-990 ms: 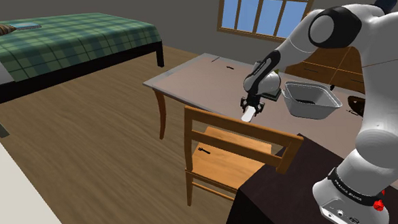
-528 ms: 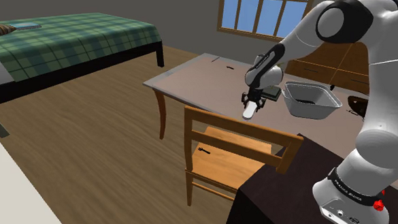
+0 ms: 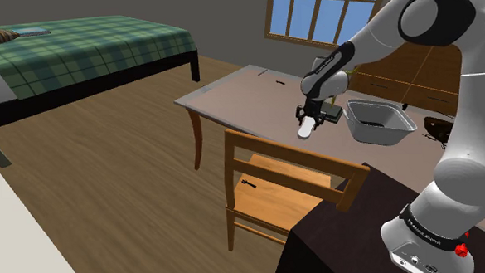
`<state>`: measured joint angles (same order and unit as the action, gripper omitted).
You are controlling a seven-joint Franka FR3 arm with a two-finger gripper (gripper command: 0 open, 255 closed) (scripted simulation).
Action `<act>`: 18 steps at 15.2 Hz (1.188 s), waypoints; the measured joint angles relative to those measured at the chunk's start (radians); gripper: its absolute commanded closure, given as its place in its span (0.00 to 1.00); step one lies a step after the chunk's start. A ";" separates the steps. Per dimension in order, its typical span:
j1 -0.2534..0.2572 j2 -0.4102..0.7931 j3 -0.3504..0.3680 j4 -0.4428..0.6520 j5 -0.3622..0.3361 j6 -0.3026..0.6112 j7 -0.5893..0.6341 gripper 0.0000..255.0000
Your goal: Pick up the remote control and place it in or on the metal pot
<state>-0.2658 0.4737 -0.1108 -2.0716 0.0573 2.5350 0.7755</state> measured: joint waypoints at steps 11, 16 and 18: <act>0.008 -0.115 -0.013 0.005 -0.019 -0.119 0.009 1.00; 0.013 -0.163 -0.016 0.011 -0.028 -0.174 0.016 1.00; 0.013 -0.177 -0.017 0.021 -0.030 -0.197 0.018 1.00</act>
<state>-0.2526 0.2970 -0.1281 -2.0507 0.0272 2.3383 0.7930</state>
